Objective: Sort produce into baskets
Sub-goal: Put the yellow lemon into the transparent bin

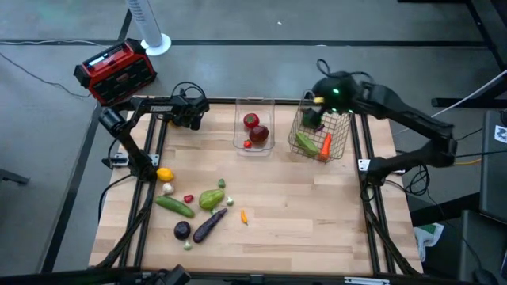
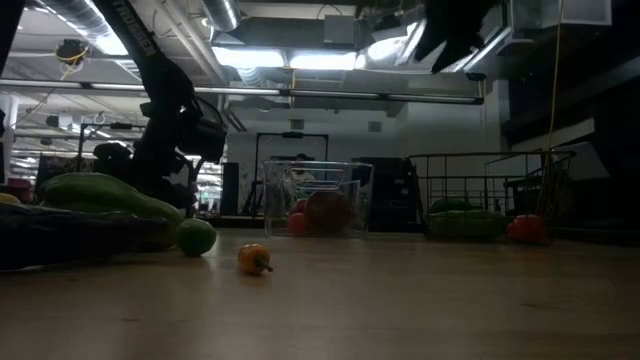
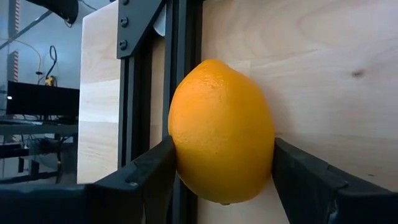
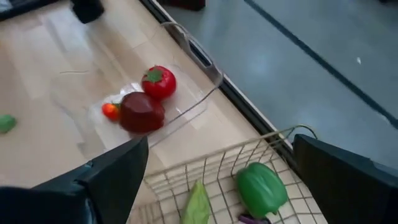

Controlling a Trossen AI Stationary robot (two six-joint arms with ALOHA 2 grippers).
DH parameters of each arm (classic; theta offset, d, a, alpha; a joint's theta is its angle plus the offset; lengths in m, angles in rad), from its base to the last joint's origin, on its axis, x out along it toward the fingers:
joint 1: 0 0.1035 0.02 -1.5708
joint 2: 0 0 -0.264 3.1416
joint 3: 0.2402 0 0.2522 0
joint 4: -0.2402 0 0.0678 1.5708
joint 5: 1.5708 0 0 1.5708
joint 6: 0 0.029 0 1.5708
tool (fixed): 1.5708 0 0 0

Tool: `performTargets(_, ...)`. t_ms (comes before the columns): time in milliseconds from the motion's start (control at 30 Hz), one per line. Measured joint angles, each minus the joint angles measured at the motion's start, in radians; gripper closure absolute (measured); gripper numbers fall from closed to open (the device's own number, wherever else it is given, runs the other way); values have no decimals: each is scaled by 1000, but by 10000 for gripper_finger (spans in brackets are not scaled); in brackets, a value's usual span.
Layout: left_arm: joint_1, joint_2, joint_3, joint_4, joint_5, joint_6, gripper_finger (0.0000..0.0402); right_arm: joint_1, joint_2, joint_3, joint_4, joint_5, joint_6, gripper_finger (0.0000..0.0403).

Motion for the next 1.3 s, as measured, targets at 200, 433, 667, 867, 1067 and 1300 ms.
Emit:
performTargets(200,-3,-18,0,2,33,10,170,119,-175,-165,67,7,-10,6)
performTargets(433,-3,-77,0,4,155,10,169,243,-315,-454,251,-1,40,6)
performTargets(667,-30,-151,0,9,341,10,168,324,-328,-666,454,-2,63,6)
performTargets(867,-79,-264,-2,75,489,25,167,365,-290,-746,525,-2,64,6)
performTargets(1067,-151,-366,-1,205,542,-6,167,372,-223,-759,585,-33,65,6)
performTargets(1300,-261,-401,-1,343,555,-61,167,373,-130,-759,684,-54,64,6)
